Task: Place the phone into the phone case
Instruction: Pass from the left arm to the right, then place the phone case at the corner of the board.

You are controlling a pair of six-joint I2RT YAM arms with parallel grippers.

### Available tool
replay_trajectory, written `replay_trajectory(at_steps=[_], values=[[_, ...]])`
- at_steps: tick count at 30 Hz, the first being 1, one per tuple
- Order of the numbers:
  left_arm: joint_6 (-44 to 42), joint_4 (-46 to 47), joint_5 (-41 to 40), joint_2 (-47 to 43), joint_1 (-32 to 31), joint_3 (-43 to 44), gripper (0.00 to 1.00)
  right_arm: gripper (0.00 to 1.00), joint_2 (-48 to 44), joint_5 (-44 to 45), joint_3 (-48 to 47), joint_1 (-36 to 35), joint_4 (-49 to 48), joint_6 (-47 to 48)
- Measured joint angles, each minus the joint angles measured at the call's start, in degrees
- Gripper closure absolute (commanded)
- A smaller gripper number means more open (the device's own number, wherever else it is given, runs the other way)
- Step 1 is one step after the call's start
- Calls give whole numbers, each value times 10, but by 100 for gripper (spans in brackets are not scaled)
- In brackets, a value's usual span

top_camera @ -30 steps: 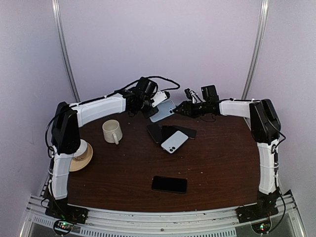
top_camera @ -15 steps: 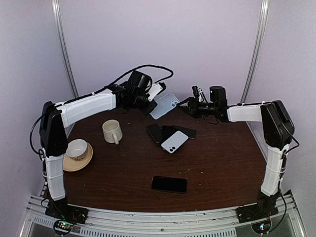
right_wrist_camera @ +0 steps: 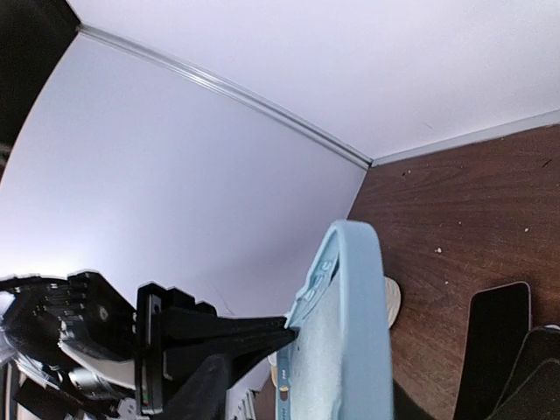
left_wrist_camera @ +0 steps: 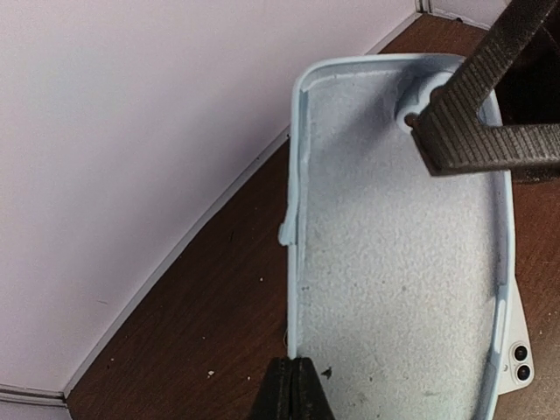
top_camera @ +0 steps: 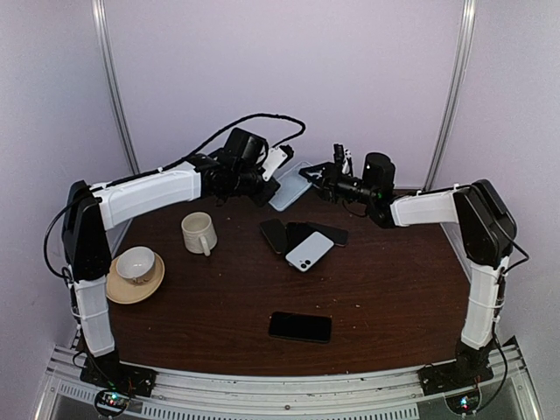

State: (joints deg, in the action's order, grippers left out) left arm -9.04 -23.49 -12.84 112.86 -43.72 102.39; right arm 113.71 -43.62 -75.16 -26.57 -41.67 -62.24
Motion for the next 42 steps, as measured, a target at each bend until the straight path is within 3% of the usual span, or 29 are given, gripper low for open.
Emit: replay_trajectory(at_steps=[2, 5, 8, 10, 12, 15, 23, 31, 36, 42], values=[[2, 5, 0, -1, 0, -1, 100, 84, 1, 4, -1, -2, -3, -8], [4, 11, 5, -4, 0, -3, 100, 97, 1, 8, -1, -4, -1, -13], [10, 7, 20, -15, 0, -4, 57, 100, 1, 10, 3, -3, 9, -8], [16, -6, 36, -24, 0, -4, 35, 100, -7, 10, 8, -3, 36, 11], [26, -19, 56, -40, 0, -15, 23, 100, -27, 7, 17, -3, 90, 42], [38, -43, 78, -76, 0, -40, 14, 100, -80, 3, 22, -3, 211, 120], [57, -113, 129, -151, 0, -53, 6, 100, -287, 17, 21, -3, 607, 372], [60, -157, 155, -186, 6, -126, 3, 100, -322, 40, 53, -3, 895, 497], [65, -163, 165, -198, 10, -175, 3, 100, -306, 43, 110, -3, 949, 514], [64, -170, 164, -206, 10, -193, 3, 100, -259, 2, 194, -3, 885, 497]])
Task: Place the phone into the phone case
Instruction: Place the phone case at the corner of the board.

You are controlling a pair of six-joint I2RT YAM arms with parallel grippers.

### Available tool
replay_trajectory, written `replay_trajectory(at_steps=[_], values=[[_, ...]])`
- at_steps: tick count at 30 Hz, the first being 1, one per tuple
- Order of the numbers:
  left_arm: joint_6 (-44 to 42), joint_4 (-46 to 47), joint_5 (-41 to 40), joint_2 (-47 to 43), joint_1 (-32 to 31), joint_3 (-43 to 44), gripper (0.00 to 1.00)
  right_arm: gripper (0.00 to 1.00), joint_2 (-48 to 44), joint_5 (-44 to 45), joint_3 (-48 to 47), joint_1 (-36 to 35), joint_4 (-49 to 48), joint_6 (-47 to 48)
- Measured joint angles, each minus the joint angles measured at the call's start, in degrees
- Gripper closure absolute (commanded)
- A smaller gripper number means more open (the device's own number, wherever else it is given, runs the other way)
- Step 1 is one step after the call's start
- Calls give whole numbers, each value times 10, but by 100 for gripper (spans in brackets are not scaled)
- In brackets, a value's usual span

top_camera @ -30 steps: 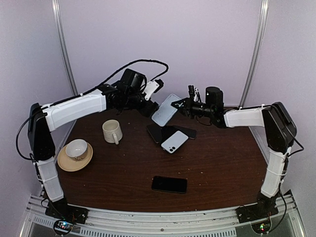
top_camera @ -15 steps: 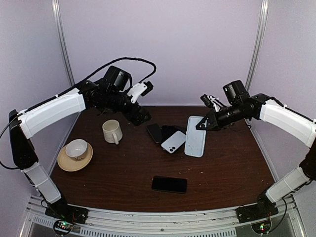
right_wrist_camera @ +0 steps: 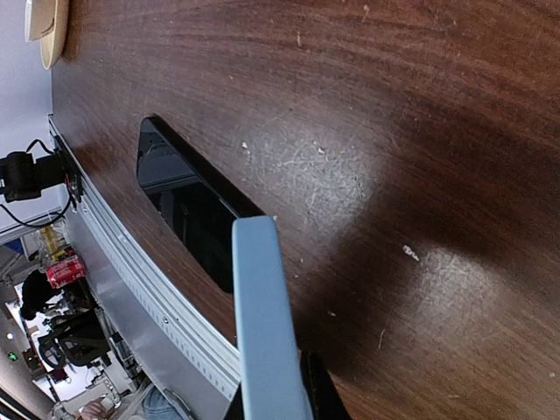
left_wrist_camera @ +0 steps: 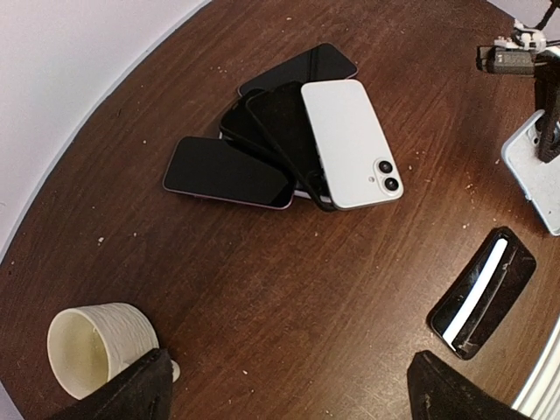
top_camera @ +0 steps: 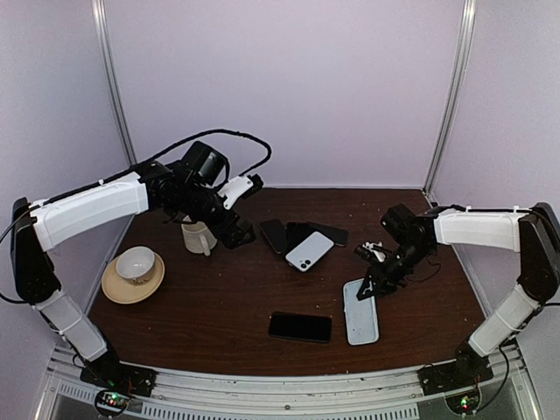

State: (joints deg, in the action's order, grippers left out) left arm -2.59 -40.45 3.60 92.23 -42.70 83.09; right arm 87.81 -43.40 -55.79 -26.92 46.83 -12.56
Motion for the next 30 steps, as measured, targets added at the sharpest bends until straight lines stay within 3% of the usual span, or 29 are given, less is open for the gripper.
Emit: replay_trajectory(at_steps=[8, 12, 15, 30], values=[[-5, 0, -4, -13, 0, -11, 2, 92, 38, -44, 43, 0, -93, -21], [-6, 0, -5, -13, 0, -11, 2, 73, 53, -48, 52, 2, -112, -26], [-7, 0, -8, -13, 0, -11, 2, 65, 64, -37, 53, 3, -113, -23], [-10, 0, -10, -13, 0, -11, 3, 57, 89, 58, 22, 3, -72, -8]])
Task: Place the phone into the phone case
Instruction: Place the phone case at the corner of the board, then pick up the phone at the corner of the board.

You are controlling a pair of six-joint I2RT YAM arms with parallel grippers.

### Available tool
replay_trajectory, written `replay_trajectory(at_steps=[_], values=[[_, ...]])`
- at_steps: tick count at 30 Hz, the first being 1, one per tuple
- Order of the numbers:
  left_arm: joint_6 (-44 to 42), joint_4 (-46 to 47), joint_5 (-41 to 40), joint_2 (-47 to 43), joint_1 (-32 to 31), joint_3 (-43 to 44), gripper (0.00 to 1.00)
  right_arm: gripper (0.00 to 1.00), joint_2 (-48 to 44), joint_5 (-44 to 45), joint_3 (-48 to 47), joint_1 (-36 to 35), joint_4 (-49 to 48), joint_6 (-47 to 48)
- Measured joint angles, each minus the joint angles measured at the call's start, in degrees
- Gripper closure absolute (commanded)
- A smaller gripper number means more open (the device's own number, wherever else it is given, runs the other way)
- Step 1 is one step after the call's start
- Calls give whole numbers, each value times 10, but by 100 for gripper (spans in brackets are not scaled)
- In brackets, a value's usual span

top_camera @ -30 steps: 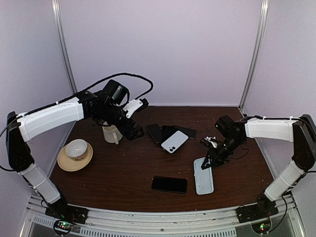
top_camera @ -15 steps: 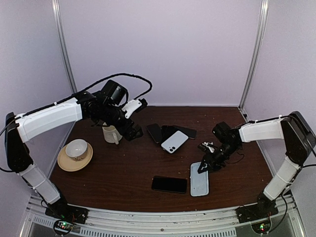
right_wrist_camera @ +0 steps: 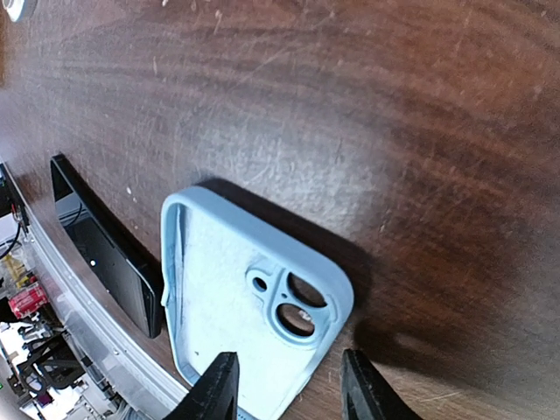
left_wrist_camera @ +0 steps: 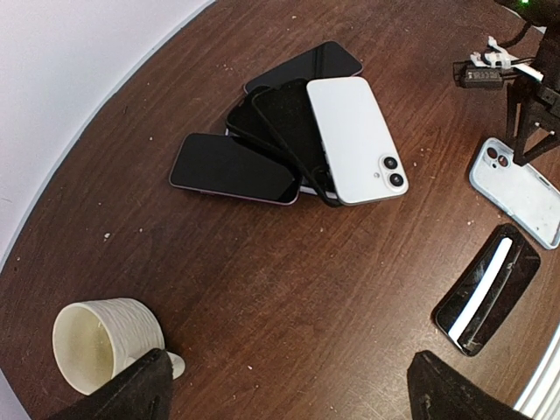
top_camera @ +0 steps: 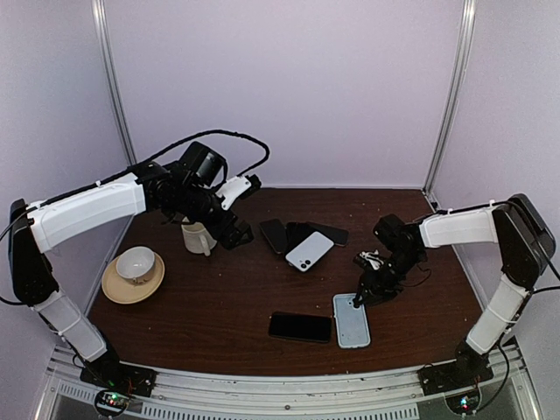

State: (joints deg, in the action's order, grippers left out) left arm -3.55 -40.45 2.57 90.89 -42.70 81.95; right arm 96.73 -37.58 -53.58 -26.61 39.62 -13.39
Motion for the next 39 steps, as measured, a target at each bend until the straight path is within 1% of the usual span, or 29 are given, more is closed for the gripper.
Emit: replay_trajectory(at_steps=[11, 12, 13, 14, 16, 17, 20, 22, 24, 27, 33, 36, 39], values=[[0, 0, 0, 0, 0, 0, 3, 56, -3, 57, -27, -12, 23, -3], [0, 0, 0, 0, 0, 0, 2, 51, -6, 70, -31, -17, 31, -4], [0, 0, 0, 0, 0, 0, 3, 44, -10, 86, -37, -25, 40, -4], [0, 0, 1, 0, 0, 0, 3, 34, -16, 107, -47, -39, 52, -2], [0, 0, 5, 0, 3, 0, 2, 7, -28, 142, -72, -78, 66, 0], [0, 0, 9, 0, 6, 0, 2, 1, -32, 155, -86, -101, 71, -1], [5, 0, 24, -3, 22, 0, 2, 1, -37, 197, -141, -189, 70, 21], [9, 1, 31, -9, 36, -1, 2, 0, -29, 216, -172, -231, 69, 35], [11, 1, 33, -15, 44, -1, 3, 1, -3, 233, -215, -274, 69, 56], [12, 1, 37, -23, 48, -1, 2, 0, 56, 249, -266, -313, 75, 89], [13, 1, 41, -24, 47, -2, 3, 0, 186, 261, -337, -338, 125, 151], [13, 2, 41, -24, 47, -5, 3, 1, 209, 261, -342, -342, 143, 172], [13, 1, 41, -24, 47, -7, 2, 1, 211, 261, -342, -346, 156, 184]])
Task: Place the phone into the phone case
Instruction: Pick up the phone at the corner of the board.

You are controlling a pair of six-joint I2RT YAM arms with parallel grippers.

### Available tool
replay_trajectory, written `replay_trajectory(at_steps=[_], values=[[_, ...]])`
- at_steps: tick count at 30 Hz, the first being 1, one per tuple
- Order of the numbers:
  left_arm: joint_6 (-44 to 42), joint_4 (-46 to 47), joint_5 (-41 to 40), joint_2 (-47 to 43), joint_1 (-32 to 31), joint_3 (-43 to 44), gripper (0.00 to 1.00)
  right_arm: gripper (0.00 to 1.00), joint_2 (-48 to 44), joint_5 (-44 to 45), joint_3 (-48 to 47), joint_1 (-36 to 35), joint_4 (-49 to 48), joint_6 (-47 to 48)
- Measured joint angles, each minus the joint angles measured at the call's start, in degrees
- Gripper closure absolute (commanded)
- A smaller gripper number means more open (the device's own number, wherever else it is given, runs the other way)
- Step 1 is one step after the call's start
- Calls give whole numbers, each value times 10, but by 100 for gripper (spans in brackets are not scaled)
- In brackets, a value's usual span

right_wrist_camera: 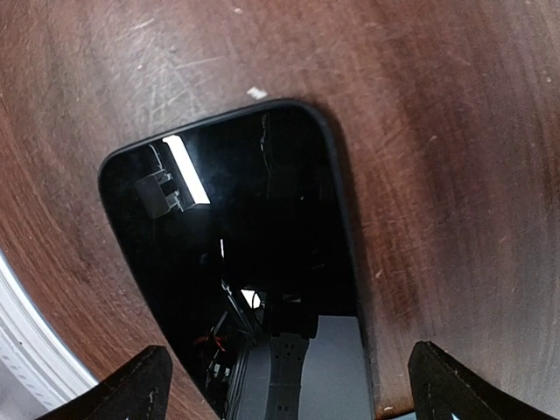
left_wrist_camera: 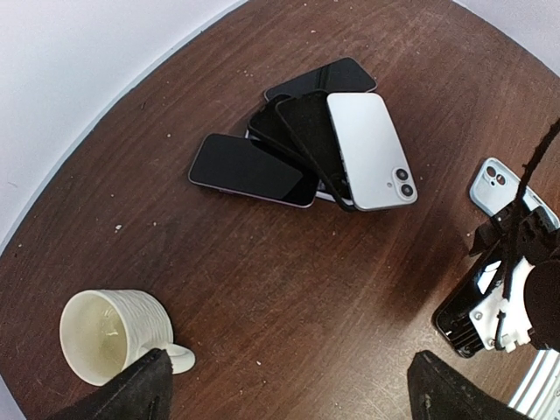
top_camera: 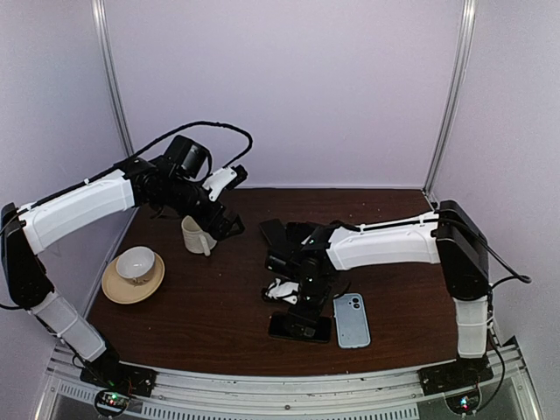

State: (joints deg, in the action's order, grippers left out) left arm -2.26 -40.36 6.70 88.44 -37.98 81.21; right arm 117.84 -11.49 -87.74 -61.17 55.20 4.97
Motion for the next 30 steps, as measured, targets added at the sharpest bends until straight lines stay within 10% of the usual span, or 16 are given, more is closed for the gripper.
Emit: replay_trajectory(at_steps=[30], values=[[-1, 0, 2, 1, 4, -2, 2, 41, -31, 83, 52, -37, -9, 40]])
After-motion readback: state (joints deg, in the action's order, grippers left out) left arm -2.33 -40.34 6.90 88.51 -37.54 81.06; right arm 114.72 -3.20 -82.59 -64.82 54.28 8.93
